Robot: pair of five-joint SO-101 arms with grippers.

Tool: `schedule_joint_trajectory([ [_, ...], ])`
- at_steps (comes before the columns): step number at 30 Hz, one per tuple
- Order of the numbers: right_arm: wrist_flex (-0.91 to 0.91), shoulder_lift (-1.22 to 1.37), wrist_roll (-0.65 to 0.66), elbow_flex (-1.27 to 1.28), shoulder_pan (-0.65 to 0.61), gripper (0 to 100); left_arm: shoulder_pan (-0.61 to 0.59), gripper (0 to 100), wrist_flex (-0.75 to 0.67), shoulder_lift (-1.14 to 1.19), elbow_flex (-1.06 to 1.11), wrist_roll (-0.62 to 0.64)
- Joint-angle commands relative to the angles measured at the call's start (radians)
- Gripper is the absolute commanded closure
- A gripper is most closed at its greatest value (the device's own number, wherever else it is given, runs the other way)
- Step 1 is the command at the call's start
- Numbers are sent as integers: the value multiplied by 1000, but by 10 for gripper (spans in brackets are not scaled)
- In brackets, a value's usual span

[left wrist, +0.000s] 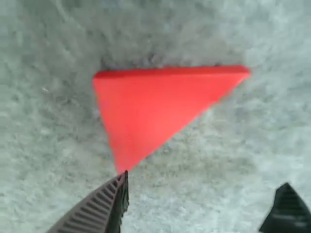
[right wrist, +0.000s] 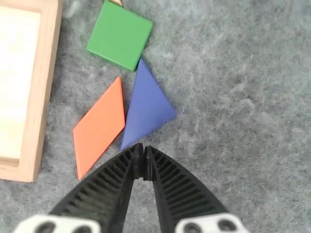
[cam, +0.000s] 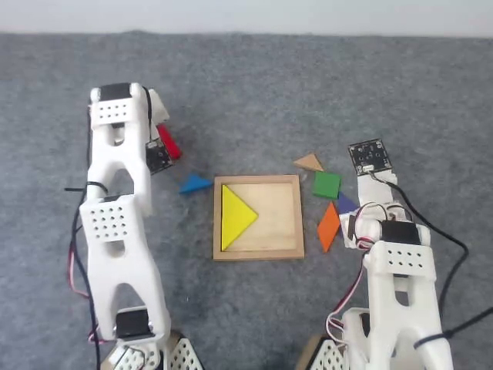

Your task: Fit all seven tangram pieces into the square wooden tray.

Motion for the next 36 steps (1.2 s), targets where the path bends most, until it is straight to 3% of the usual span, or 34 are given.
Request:
schedule_joint_trajectory([
  [1,-22,-13,12,-8,8,979,44,563,149,-38,-127,-57],
  [7,-22,-13,12,-8,13,979,114,563,69,-3,-51,-57],
  [17,-22,-13,14,-8,15,979,100,563,41,89,-48,-58],
  [28,-22,-13,14,-8,15,979,110,567,172,95,-42,-58],
  [36,-22,-13,14,-8,15,979,95,811,319,92,-68,-55],
])
